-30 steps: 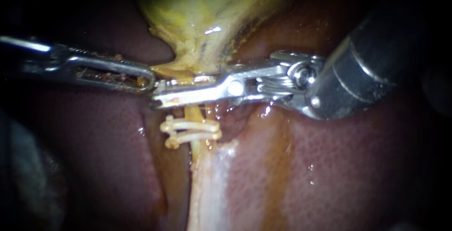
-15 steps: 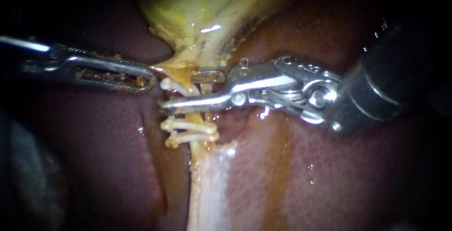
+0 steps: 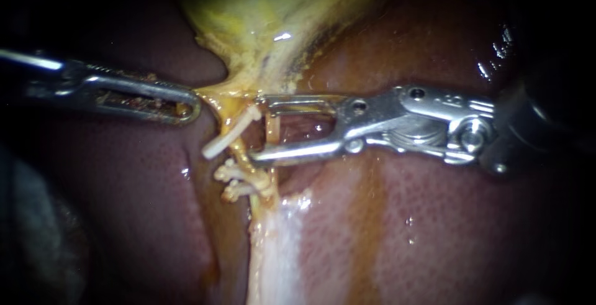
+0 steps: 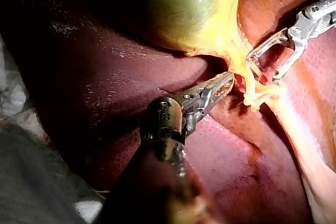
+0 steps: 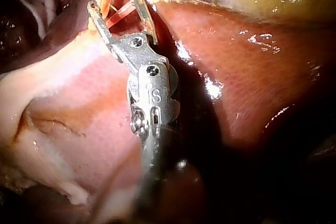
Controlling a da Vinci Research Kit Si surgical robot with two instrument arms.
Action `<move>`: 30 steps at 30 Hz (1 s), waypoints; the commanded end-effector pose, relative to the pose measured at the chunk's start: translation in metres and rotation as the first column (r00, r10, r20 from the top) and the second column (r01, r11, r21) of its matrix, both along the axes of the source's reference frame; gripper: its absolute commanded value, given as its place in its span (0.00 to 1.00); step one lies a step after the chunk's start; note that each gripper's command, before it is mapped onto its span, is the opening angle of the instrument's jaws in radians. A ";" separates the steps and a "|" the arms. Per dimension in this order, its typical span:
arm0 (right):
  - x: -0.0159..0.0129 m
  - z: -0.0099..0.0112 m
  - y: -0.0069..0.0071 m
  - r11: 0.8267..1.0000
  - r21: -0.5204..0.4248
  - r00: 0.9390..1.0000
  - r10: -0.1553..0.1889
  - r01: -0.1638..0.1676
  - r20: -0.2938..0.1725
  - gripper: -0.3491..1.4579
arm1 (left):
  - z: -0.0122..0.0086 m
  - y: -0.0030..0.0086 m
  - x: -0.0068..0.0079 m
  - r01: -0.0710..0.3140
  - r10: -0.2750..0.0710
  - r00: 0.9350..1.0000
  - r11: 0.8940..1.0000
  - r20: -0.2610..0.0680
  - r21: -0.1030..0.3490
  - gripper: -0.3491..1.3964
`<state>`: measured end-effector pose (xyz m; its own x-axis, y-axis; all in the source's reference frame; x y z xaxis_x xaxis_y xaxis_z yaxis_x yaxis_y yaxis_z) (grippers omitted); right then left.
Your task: Going back third clip left tube
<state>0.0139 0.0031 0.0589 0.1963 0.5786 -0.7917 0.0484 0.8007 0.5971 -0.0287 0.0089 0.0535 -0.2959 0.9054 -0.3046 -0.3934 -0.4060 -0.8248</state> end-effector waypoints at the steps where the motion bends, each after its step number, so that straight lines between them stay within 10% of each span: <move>1: -0.0005 -0.0002 -0.0001 1.000 -0.014 1.000 -0.006 0.006 0.003 0.47 | 0.0000 0.0000 0.0000 -0.001 0.001 1.000 1.000 0.001 0.000 0.00; 18: -0.0086 -0.0026 -0.0018 0.984 -0.180 1.000 -0.008 0.007 -0.009 0.47 | 0.0001 0.0000 0.0003 -0.002 0.002 1.000 1.000 0.002 0.000 0.00; 30: -0.0106 -0.0036 -0.0025 0.972 -0.220 0.996 -0.078 0.085 0.040 0.47 | 0.0011 -0.0003 -0.0007 0.003 -0.003 1.000 1.000 -0.003 -0.006 0.00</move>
<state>0.0032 0.0006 0.0553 0.2665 0.3678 -0.8909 0.1054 0.9077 0.4062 -0.0298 0.0085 0.0548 -0.2947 0.9039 -0.3101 -0.3943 -0.4106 -0.8221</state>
